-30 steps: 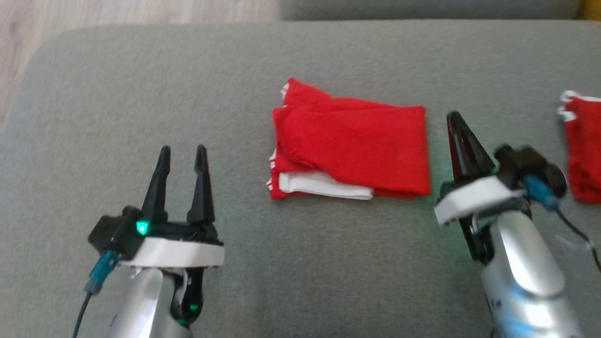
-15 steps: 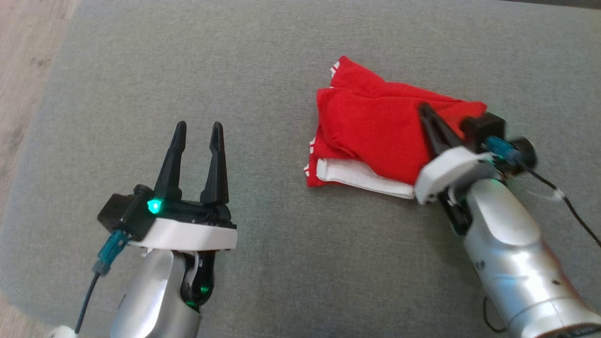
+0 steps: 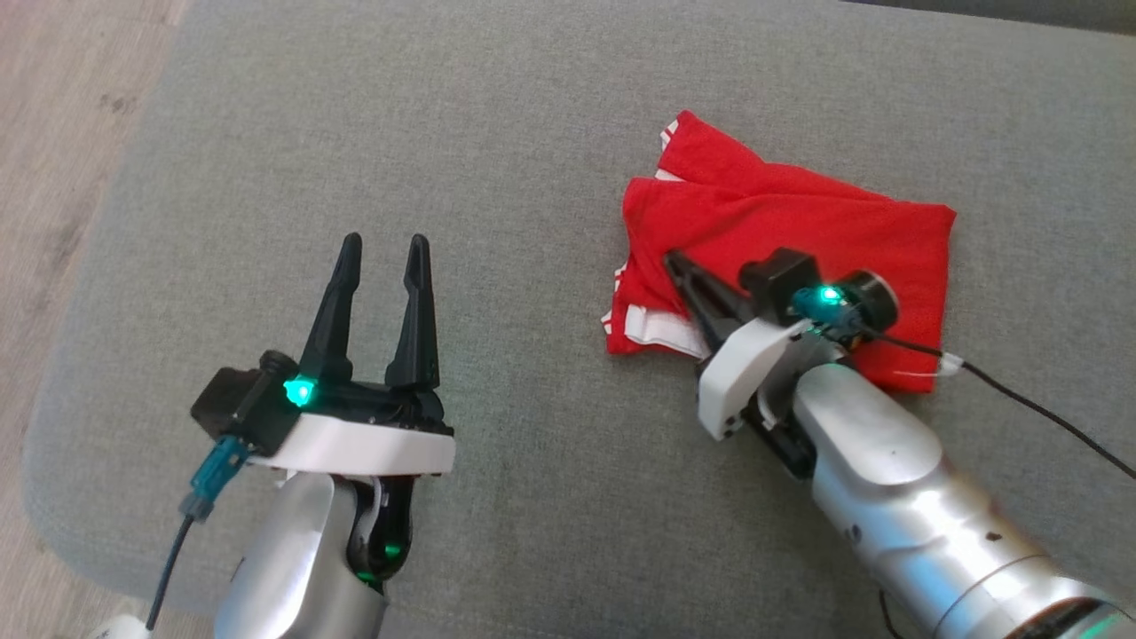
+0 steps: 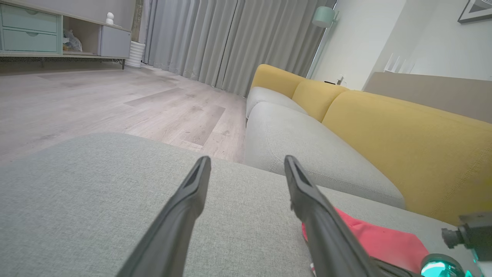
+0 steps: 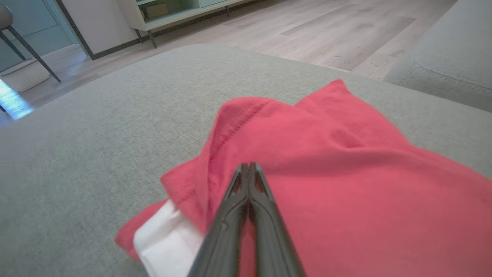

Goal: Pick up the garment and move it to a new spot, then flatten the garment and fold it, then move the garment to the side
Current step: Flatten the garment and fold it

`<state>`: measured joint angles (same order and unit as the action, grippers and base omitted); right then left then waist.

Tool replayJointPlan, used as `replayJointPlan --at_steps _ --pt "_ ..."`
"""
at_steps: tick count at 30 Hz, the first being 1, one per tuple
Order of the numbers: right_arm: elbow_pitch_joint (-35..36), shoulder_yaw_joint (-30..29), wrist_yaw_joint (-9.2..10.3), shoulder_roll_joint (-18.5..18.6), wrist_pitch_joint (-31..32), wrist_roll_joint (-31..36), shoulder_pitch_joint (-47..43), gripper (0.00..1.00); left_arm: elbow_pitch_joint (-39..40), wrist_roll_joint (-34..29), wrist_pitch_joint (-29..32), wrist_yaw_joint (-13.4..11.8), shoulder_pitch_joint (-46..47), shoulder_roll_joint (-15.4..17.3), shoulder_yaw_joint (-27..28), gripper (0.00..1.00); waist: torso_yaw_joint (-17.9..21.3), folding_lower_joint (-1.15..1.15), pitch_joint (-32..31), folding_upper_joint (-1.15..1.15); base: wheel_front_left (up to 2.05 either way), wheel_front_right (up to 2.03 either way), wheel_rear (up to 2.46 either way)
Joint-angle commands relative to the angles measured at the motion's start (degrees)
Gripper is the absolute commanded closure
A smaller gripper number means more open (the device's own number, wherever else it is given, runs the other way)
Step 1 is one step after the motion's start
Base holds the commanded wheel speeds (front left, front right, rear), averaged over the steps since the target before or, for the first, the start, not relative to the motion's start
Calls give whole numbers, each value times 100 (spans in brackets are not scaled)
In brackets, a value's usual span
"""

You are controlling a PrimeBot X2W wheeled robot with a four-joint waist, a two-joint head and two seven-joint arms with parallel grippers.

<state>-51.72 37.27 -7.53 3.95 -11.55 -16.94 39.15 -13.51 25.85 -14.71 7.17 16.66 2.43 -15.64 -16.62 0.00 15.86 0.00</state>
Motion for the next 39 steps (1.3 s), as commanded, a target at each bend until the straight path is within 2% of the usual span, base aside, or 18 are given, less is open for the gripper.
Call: replayJointPlan --at_steps 1,7,14,17,20,23,25,26,27,31,35,37,38,39 --pt "168 218 4 -107 31 -116 100 100 148 27 -29 32 152 45 187 0 7 0 -18 0 0 0 0" --pt "376 1057 4 -107 239 -694 -7 100 95 -40 -29 32 107 45 298 0 165 0 -167 0 0 0 0" --pt "839 1750 4 -107 75 -1492 3 100 57 -173 -29 32 45 45 407 0 593 0 -463 0 0 0 0" --pt "968 1857 4 -107 -93 -1744 81 100 43 -214 -29 32 -5 45 455 0 780 0 -622 0 0 0 0" --pt "854 1691 4 -107 -228 -1752 139 100 46 -241 -29 32 -71 45 521 0 953 0 -773 0 0 0 0" --pt "631 1282 4 -107 -317 -1416 185 100 74 -275 -29 32 -151 45 627 0 1130 0 -891 0 0 0 0" --pt "595 779 4 -97 -337 -1092 157 100 103 -291 -29 32 -213 45 705 0 1242 0 -951 0 0 0 0" --pt "595 779 4 -97 -337 -1092 157 100 103 -291 -29 32 -213 45 705 0 1242 0 -951 0 0 0 0" --pt "816 85 4 -17 -341 -698 7 100 133 -302 -29 32 -267 45 776 0 1336 0 -994 0 0 0 0" --pt "1520 -1361 4 83 -343 122 -621 100 194 -329 -29 32 -397 45 883 0 1500 0 -1061 0 0 0 0" --pt "2330 -2472 4 21 -343 757 -1351 100 238 -388 -29 32 -536 45 938 0 1636 0 -1111 0 0 0 0" --pt "2533 -2669 4 -6 -343 866 -1521 100 262 -386 -29 32 -578 45 952 0 1670 0 -1121 0 0 0 0" --pt "2736 -2837 4 -30 -344 974 -1688 83 284 -390 -29 32 -624 45 957 0 1697 0 -1128 0 0 0 0" --pt "2926 -2991 4 -54 -344 1053 -1856 24 293 -400 -29 32 -671 45 958 0 1721 0 -1135 0 0 0 0"
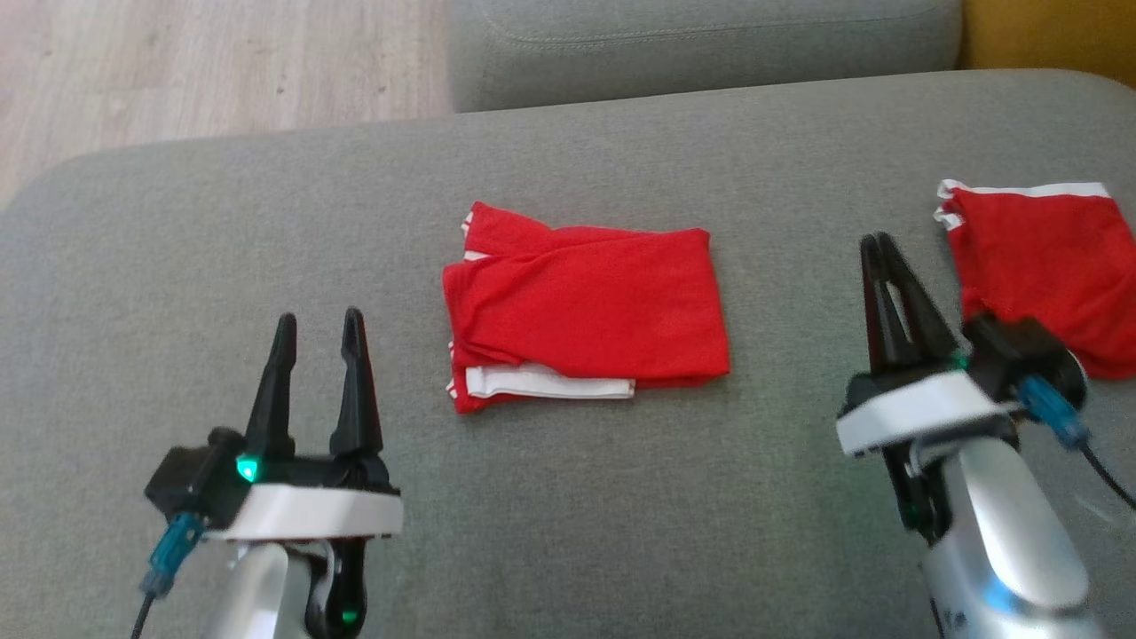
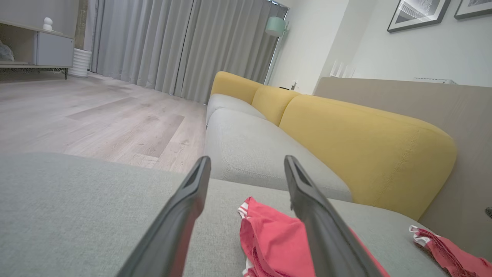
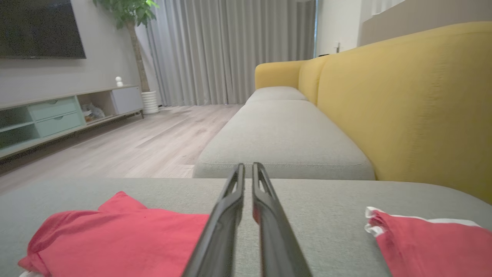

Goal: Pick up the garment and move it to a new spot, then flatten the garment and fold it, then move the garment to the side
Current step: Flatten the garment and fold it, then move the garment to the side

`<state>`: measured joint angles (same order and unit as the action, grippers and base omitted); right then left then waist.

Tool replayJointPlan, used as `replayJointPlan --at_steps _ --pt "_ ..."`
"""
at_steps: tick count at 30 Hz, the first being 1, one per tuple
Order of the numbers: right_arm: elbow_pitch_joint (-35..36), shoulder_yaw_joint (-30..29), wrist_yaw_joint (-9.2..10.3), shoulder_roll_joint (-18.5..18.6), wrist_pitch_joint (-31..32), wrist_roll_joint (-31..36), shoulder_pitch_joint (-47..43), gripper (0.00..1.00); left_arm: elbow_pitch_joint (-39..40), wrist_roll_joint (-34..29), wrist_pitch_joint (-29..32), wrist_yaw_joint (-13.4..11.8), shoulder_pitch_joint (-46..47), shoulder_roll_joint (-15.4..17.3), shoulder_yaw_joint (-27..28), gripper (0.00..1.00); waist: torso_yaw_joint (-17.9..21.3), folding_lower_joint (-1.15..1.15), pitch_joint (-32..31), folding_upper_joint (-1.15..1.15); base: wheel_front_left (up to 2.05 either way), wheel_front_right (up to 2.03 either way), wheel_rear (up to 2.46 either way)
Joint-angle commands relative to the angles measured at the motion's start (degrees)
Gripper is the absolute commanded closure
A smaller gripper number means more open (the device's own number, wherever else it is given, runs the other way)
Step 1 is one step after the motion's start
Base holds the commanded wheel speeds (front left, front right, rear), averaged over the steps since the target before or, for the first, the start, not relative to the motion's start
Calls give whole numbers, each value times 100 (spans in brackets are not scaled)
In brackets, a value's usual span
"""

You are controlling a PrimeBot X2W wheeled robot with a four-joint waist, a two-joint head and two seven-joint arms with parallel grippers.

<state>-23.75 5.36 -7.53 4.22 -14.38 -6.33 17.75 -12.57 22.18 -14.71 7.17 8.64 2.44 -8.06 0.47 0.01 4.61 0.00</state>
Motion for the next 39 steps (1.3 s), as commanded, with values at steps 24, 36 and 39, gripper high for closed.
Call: replayJointPlan --at_steps 24,36,39 --pt "478 31 4 -134 -52 199 -179 0 268 2 -29 27 197 43 116 0 -17 -1 361 0 0 0 0" --pt "-1461 376 4 -134 643 -306 1185 0 197 66 -29 31 596 43 -268 0 -651 -1 946 0 0 0 0" --pt "-1964 557 4 -134 880 -451 1421 0 191 126 -29 31 652 43 -318 0 -774 -1 1012 0 0 0 0"
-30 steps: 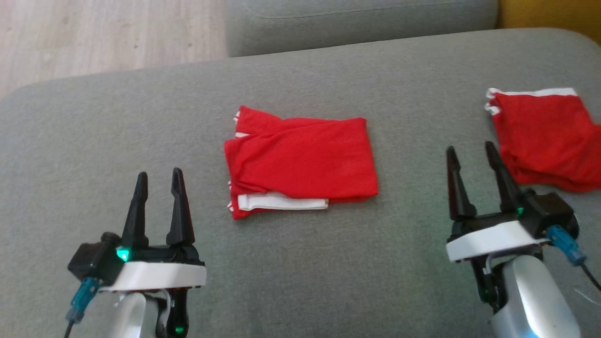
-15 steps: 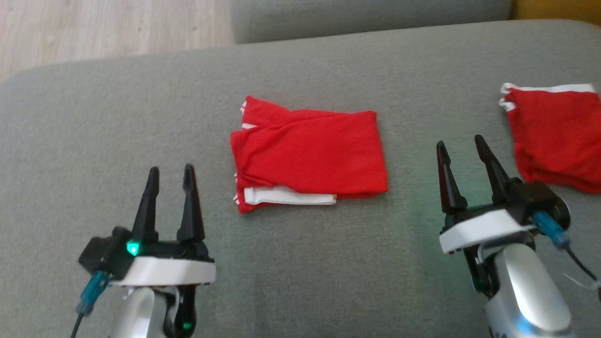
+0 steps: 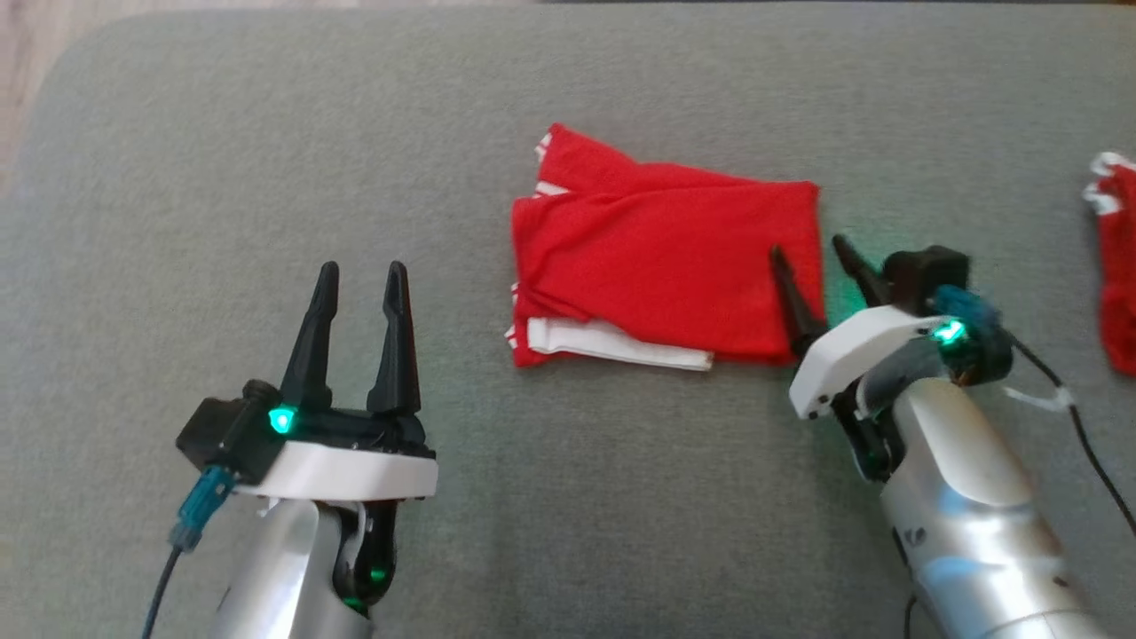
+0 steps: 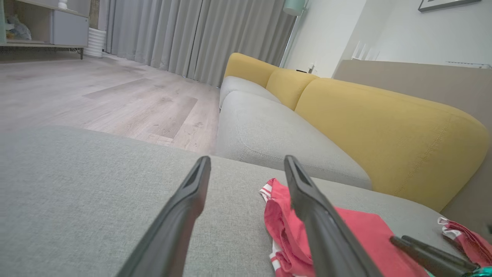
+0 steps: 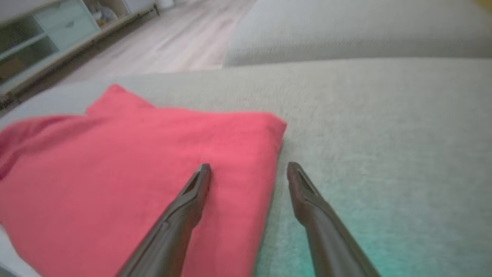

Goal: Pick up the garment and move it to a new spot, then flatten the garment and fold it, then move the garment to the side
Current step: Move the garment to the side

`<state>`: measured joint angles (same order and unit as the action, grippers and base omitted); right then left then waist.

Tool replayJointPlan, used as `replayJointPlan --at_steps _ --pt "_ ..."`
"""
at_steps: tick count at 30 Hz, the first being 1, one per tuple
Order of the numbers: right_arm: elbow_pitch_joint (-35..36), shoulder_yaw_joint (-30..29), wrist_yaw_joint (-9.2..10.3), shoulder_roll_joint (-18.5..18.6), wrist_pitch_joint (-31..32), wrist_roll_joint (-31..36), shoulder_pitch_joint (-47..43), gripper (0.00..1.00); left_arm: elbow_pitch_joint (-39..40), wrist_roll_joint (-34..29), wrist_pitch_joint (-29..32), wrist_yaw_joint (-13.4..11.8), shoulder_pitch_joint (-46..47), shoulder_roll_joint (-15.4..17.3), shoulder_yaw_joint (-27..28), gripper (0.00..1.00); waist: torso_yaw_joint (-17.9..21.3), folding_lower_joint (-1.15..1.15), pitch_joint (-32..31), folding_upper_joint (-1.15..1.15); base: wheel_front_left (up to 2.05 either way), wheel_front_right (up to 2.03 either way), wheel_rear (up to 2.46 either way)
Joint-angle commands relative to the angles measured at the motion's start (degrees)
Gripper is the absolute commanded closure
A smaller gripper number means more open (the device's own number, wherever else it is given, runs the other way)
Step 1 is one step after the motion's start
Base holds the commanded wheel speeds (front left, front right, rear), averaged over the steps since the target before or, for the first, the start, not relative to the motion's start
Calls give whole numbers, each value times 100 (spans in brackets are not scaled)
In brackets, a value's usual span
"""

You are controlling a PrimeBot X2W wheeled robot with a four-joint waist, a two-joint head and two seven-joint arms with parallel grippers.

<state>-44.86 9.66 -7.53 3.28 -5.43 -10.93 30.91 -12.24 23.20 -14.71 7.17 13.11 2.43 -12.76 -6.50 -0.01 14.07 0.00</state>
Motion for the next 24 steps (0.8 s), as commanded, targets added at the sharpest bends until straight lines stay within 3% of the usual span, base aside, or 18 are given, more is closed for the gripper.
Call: replayJointPlan --at_steps 1,7,8,9,19,24 --pt "-12 200 4 -40 50 64 175 0 158 41 -29 31 217 44 131 0 -113 1 79 0 0 0 0" --pt "-746 627 4 -40 327 6 462 0 139 108 -29 31 255 44 60 0 -235 1 107 0 0 0 0" --pt "-818 707 4 -40 339 -33 493 53 132 113 -29 31 262 44 61 0 -241 1 101 0 0 0 0" --pt "-855 783 4 -40 297 -68 526 100 124 115 -29 31 265 44 68 0 -238 1 87 0 0 0 0" --pt "-1018 1040 4 -26 -645 653 818 100 134 29 -29 31 159 44 136 0 275 1 -236 0 0 0 0" --pt "-873 1159 4 228 -783 1154 882 100 161 68 -29 29 195 44 63 0 619 1 -376 0 0 0 0"
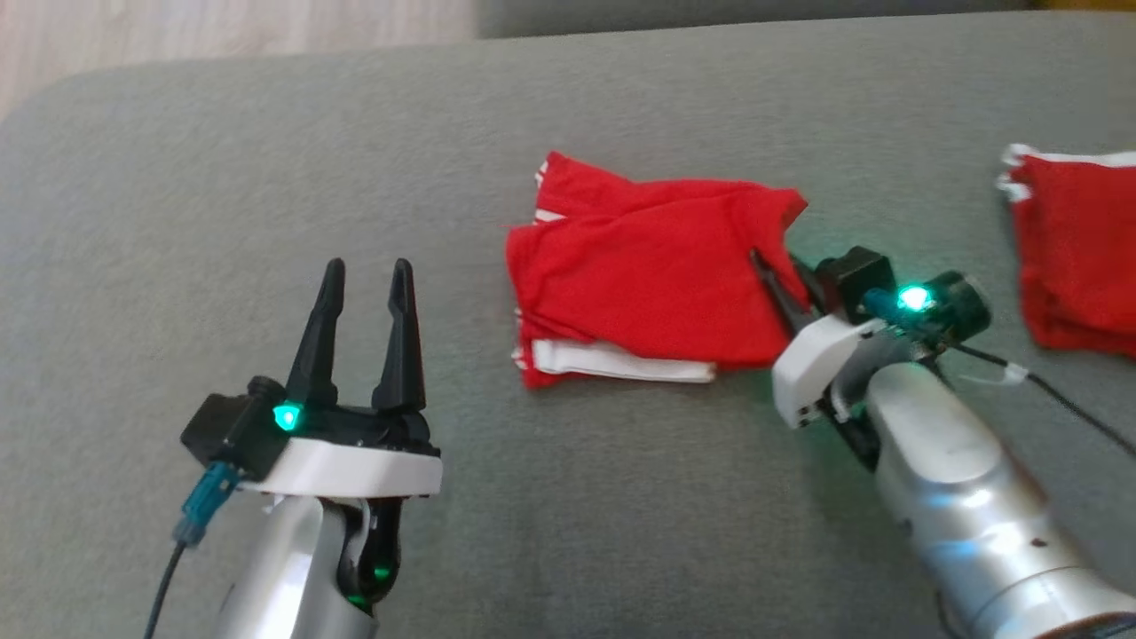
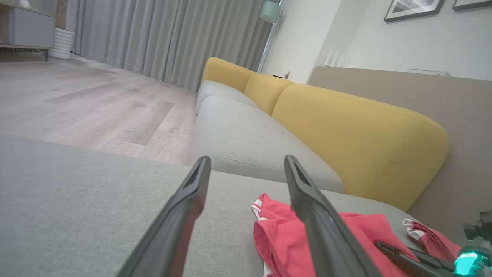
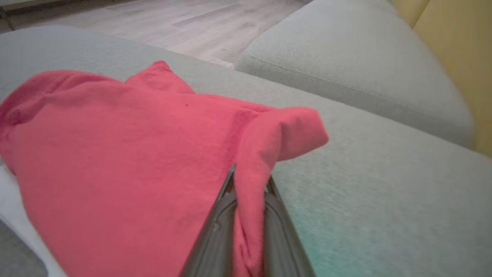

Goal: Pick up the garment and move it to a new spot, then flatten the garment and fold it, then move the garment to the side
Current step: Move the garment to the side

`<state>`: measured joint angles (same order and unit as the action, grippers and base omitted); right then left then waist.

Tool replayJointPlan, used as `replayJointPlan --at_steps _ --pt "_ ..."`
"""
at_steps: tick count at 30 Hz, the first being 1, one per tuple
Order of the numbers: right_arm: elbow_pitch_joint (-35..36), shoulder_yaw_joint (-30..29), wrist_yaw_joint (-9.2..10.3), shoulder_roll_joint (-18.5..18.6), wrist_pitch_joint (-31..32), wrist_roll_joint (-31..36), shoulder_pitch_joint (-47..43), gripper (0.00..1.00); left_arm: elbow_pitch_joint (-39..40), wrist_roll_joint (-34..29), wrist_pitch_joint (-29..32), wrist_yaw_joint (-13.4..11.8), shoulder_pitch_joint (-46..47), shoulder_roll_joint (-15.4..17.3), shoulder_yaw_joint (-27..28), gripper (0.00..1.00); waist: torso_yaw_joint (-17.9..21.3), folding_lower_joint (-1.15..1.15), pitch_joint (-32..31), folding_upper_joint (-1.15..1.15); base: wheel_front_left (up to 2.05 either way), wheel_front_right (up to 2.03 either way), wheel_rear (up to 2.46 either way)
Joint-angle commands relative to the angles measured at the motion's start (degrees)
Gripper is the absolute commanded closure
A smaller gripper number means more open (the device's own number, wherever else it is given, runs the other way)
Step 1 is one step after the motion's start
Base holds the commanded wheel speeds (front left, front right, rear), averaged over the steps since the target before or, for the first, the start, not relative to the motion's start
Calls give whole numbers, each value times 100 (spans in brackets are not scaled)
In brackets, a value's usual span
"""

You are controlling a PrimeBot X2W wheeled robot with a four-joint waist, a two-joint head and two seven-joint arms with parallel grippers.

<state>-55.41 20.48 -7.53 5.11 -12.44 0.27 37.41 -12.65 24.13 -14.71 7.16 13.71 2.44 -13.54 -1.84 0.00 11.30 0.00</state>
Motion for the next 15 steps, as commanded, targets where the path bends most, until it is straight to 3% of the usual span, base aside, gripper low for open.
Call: replayJointPlan --at_steps 1,8,15 --pt "235 96 4 131 -94 100 230 100 206 -15 -29 28 140 43 107 0 221 0 -126 0 0 0 0" --pt "772 399 4 915 128 335 221 100 236 -90 -29 4 148 43 -4 0 812 0 -76 0 0 0 0" --pt "1588 359 4 2164 617 131 450 100 293 -199 -29 16 458 43 -46 0 1176 0 468 0 0 0 0"
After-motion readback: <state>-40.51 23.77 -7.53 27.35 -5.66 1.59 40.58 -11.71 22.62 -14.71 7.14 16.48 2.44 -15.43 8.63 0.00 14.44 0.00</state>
